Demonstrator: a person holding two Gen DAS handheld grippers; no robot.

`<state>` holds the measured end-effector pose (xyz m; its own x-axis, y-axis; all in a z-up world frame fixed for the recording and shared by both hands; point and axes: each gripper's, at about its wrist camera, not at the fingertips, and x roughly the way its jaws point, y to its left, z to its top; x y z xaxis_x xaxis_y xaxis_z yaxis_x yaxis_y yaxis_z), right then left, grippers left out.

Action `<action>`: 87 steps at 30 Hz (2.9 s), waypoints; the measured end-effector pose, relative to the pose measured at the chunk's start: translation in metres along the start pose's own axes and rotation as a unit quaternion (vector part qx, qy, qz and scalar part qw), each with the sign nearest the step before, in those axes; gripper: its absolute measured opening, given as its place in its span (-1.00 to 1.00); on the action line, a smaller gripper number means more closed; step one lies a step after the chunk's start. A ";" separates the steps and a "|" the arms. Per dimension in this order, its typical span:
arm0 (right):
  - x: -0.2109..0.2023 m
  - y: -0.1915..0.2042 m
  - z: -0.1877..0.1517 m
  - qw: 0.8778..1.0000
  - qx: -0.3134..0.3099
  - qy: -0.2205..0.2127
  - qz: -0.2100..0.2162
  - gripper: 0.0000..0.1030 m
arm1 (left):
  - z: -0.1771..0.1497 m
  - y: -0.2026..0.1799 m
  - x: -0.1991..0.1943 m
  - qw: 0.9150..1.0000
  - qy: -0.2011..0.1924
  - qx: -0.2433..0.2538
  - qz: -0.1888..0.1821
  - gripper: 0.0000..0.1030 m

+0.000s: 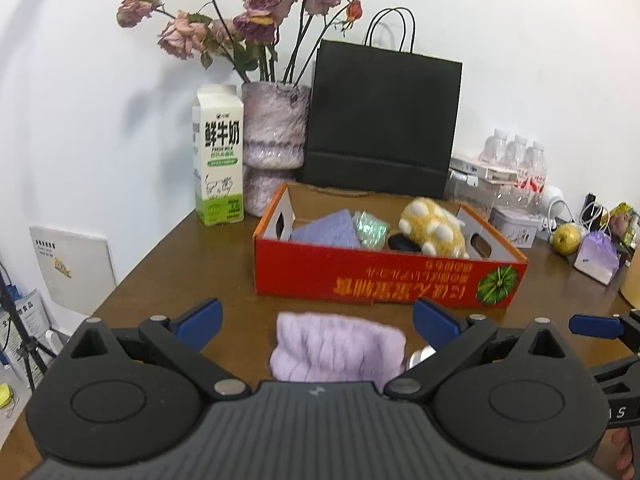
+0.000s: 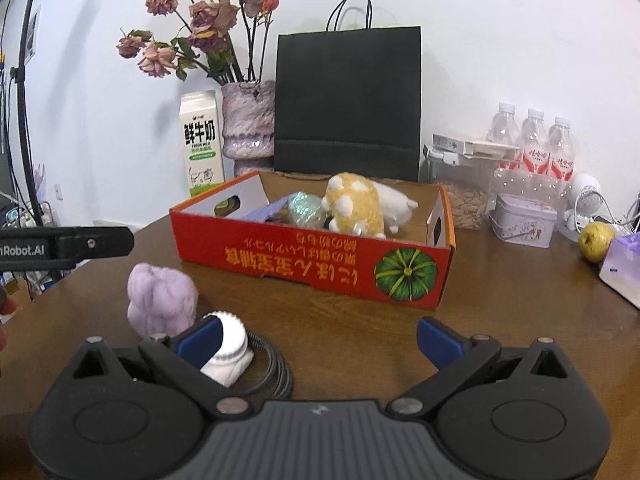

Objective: Organize objects

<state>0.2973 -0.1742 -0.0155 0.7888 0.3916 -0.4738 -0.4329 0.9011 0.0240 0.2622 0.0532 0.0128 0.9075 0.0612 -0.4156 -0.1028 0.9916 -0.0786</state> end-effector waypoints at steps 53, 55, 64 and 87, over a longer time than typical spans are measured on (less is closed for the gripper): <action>0.038 0.041 -0.013 0.991 -0.025 0.039 0.125 0.81 | -0.051 0.034 -0.002 0.992 0.120 -0.028 0.010 1.00; 0.027 0.038 -0.011 0.992 -0.023 0.023 0.123 0.81 | -0.051 0.034 0.000 0.992 0.121 -0.028 0.010 1.00; -0.004 -0.010 -0.012 0.997 0.007 -0.001 0.083 0.82 | -0.046 -0.014 0.011 0.992 0.123 0.037 -0.011 1.00; -0.018 -0.041 -0.022 0.998 0.015 -0.002 0.061 0.82 | -0.051 -0.064 0.036 0.991 0.107 0.074 -0.010 0.39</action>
<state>0.2913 -0.2228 -0.0275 0.7333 0.4994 -0.4614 -0.5121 0.8521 0.1084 0.2801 -0.0139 -0.0433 0.7994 0.0316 -0.6000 -0.0107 0.9992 0.0384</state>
